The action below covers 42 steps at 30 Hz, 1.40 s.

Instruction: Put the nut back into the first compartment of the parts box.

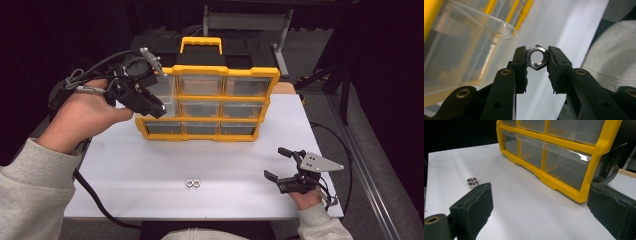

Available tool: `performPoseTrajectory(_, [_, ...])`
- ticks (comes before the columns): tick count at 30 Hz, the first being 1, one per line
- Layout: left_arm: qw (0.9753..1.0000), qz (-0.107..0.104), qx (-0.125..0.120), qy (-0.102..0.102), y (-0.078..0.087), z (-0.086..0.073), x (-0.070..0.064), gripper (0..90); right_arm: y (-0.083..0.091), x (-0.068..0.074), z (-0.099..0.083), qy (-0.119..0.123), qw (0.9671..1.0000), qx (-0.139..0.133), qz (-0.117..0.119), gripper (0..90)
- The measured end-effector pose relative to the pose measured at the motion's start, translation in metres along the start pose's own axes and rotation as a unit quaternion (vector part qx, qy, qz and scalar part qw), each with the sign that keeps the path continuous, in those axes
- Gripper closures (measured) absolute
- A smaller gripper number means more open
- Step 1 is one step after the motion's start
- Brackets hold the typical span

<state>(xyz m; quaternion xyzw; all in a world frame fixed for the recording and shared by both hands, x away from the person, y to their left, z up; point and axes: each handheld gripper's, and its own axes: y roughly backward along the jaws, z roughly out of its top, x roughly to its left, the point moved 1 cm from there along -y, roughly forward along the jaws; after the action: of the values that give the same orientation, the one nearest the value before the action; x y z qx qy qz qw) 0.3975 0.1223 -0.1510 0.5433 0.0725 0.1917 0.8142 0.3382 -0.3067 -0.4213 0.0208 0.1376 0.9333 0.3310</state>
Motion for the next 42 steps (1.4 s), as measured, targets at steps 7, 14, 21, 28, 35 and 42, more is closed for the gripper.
performPoseTrajectory(7, [0.9996, 0.008, -0.011, 0.027, 0.013, 0.009, 0.017, 69.7, 0.000, 0.000, 0.000, -0.001, 1.0000, -0.001, 0.001, 7.1])
performPoseTrajectory(14, [0.9981, 0.016, -0.014, 0.059, 0.012, 0.013, 0.032, 69.7, 0.001, -0.001, 0.000, -0.001, 1.0000, -0.001, -0.002, 7.1])
performPoseTrajectory(21, [0.9947, 0.031, -0.003, 0.098, 0.008, 0.016, 0.045, 69.7, 0.000, -0.001, -0.001, -0.002, 1.0000, -0.001, -0.001, 7.1])
performPoseTrajectory(28, [0.9924, 0.034, 0.014, 0.118, -0.004, 0.020, 0.054, 69.7, 0.001, -0.001, -0.001, -0.001, 1.0000, 0.000, -0.002, 7.1])
performPoseTrajectory(35, [0.9899, 0.030, 0.022, 0.137, -0.019, 0.021, 0.059, 69.7, 0.001, -0.001, -0.001, 0.000, 1.0000, 0.000, -0.002, 7.1])
performPoseTrajectory(42, [0.9887, 0.025, 0.031, 0.145, -0.028, 0.020, 0.062, 69.7, 0.000, -0.001, -0.001, 0.001, 1.0000, 0.001, -0.002, 7.1])
